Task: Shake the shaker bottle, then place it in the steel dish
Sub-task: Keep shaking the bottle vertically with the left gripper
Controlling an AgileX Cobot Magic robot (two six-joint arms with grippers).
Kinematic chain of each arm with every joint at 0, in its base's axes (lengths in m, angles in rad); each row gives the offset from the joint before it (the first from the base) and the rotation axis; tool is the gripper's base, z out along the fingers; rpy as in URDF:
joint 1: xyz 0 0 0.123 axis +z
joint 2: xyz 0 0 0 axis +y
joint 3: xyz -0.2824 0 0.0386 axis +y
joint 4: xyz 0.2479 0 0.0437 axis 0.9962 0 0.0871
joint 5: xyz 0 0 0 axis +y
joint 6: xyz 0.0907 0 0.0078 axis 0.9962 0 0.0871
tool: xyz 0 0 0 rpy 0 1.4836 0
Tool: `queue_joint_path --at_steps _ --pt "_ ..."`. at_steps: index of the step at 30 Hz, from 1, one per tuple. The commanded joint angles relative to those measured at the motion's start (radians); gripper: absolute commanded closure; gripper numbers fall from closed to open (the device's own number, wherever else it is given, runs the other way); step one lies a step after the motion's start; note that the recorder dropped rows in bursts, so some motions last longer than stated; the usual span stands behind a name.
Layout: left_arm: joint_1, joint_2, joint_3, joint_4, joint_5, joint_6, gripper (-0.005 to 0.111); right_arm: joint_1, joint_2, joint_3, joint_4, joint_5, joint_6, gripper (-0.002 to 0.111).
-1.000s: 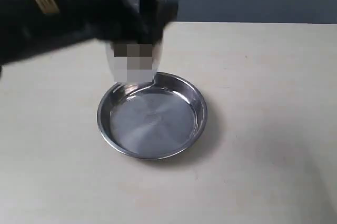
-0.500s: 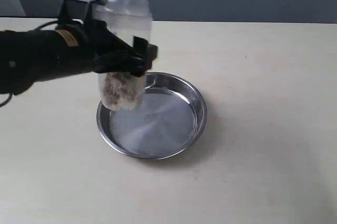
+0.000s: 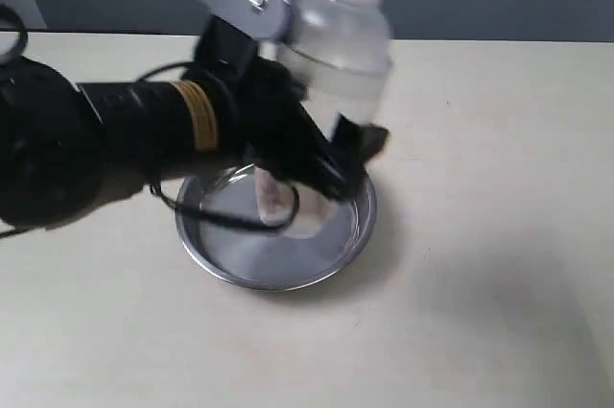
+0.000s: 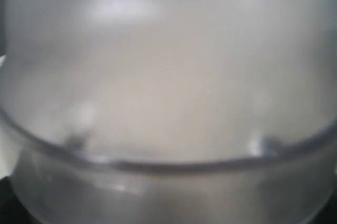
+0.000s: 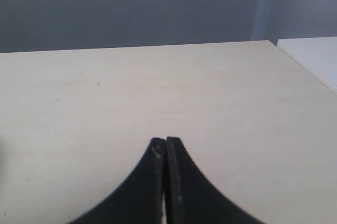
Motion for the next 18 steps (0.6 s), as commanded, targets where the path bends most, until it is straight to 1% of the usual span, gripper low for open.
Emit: queue_joint_path --at_steps 1,2,3,4,5,7,8,9,10,11,12,14,15,16,18 --pt "0.121 0.003 -0.012 0.04 0.041 -0.052 0.106 -0.003 -0.005 0.001 0.001 -0.013 -0.002 0.109" --pt "0.17 0.017 -0.009 -0.041 0.022 -0.06 0.106 -0.003 -0.005 0.001 0.001 -0.013 -0.002 0.109" --pt "0.194 0.022 -0.009 -0.099 0.004 -0.074 0.106 -0.003 -0.005 0.001 0.001 -0.013 -0.002 0.109" --pt "0.199 0.015 -0.021 -0.096 -0.021 -0.074 0.106 -0.003 -0.005 0.001 0.001 -0.013 -0.002 0.109" --pt "0.199 -0.011 -0.047 -0.051 -0.056 -0.074 0.106 -0.003 -0.005 0.001 0.001 -0.013 -0.002 0.109" --pt "0.19 -0.087 -0.124 0.025 -0.125 -0.074 0.106 -0.003 -0.005 0.001 0.001 -0.013 -0.002 0.109" --pt "0.19 -0.127 -0.171 0.054 -0.131 -0.074 0.106 -0.003 -0.005 0.001 0.001 -0.013 -0.002 0.109" --pt "0.19 -0.152 -0.206 0.064 -0.094 -0.077 0.106 -0.003 -0.005 0.001 0.001 -0.013 -0.002 0.109" --pt "0.19 -0.157 -0.212 0.054 -0.037 -0.087 0.106 -0.003 -0.005 0.001 0.001 -0.013 -0.002 0.109" --pt "0.181 -0.144 -0.186 0.033 0.061 -0.125 0.106 -0.003 -0.005 0.001 0.001 -0.013 -0.002 0.109" --pt "0.172 -0.115 -0.148 0.028 0.11 -0.134 0.106 -0.003 -0.005 0.001 0.001 -0.013 -0.002 0.109" --pt "0.158 -0.016 -0.038 0.021 0.123 -0.133 0.106 -0.003 -0.005 0.001 0.001 -0.013 -0.002 0.109" --pt "0.156 0.004 -0.016 0.021 0.118 -0.135 0.106 -0.003 -0.005 0.001 0.001 -0.013 -0.002 0.109" --pt "0.156 0.0 -0.019 0.021 0.118 -0.137 0.106 -0.003 -0.005 0.001 0.001 -0.013 -0.002 0.109" --pt "0.156 -0.084 -0.069 0.057 0.071 -0.124 0.106 -0.003 -0.005 0.001 0.001 -0.013 -0.002 0.109"
